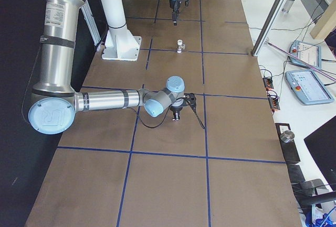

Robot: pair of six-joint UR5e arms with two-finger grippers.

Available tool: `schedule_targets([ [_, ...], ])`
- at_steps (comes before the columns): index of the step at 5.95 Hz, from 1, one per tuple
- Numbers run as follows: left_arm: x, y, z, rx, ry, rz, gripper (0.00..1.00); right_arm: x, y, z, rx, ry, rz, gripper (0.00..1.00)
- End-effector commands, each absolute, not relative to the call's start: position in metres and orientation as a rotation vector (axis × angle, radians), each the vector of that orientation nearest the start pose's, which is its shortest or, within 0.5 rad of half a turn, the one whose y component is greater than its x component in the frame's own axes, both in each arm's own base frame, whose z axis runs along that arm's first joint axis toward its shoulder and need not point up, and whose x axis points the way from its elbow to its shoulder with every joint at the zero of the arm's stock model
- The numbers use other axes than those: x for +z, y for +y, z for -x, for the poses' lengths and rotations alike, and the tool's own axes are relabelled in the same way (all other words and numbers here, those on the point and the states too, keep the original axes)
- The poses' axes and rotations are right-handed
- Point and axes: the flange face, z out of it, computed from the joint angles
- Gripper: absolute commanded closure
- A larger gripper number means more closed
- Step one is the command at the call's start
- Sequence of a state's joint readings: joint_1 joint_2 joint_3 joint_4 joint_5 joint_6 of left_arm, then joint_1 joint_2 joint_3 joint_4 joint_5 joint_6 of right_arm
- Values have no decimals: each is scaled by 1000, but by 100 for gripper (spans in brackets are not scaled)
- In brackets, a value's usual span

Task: Assemble PPR valve and pipe with both arms
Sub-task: 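Grasp and lift the chrome fitting with the right gripper while the left draws back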

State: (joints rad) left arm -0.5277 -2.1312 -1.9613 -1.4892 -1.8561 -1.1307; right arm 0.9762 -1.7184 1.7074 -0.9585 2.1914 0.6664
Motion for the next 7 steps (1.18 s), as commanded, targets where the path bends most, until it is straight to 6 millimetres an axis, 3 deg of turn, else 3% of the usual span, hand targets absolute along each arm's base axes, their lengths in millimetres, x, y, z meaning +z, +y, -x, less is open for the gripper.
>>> schedule_targets([
  [1, 189, -388, -457, 43, 890, -166, 0, 574, -423, 189, -130, -853, -150, 100],
  [2, 183, -385, -449, 44, 904, -177, 0, 526, -418, 191, -109, -927, -157, 100],
  [3, 191, -380, -439, 42, 901, -174, 0, 464, -436, 205, 20, -1017, -148, 100],
  [4, 209, -369, -420, 45, 893, -173, 0, 373, -451, 265, 143, -1155, -56, 100],
  [5, 221, -364, -410, 42, 880, -168, 0, 295, -453, 318, 205, -1223, 26, 100],
  [6, 225, -364, -408, 40, 874, -164, 0, 204, -451, 376, 282, -1222, 66, 100],
  [7, 233, -364, -408, 31, 860, -155, 0, 147, -437, 423, 313, -1152, 59, 100],
])
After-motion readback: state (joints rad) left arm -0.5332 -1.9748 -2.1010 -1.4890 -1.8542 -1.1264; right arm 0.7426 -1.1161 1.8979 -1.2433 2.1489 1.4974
